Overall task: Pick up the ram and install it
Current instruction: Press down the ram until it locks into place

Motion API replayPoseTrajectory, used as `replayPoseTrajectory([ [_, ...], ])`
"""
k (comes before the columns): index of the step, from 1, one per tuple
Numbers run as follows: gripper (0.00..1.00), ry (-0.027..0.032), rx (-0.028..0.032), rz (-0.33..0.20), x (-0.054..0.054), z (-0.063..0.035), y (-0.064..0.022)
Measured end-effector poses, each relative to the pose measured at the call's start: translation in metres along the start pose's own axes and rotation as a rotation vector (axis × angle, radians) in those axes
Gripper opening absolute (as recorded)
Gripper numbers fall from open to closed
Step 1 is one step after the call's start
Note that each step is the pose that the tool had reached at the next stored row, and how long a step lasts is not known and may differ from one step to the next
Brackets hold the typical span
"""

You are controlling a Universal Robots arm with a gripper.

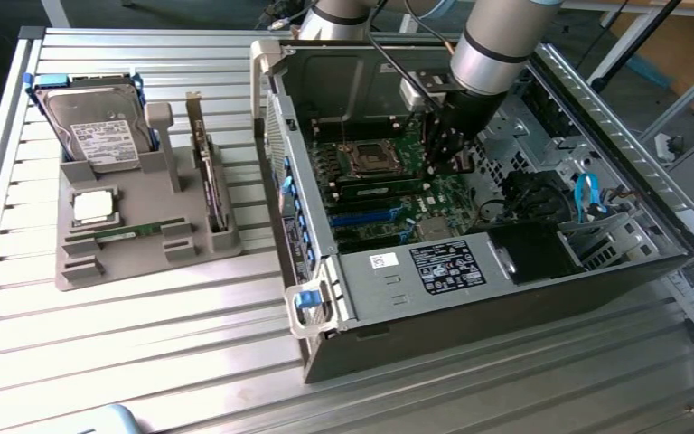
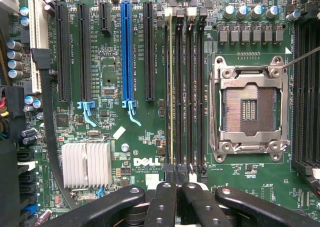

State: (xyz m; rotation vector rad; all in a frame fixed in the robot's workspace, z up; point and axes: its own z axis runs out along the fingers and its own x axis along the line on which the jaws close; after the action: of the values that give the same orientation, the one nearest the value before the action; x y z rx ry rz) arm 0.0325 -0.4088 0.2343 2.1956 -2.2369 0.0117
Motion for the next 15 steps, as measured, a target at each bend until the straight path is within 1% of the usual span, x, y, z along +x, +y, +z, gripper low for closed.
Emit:
replayPoseTrajectory([
  [15,0.11,-0.0001,0.0,0.0,0.0,0.0016,0.0],
])
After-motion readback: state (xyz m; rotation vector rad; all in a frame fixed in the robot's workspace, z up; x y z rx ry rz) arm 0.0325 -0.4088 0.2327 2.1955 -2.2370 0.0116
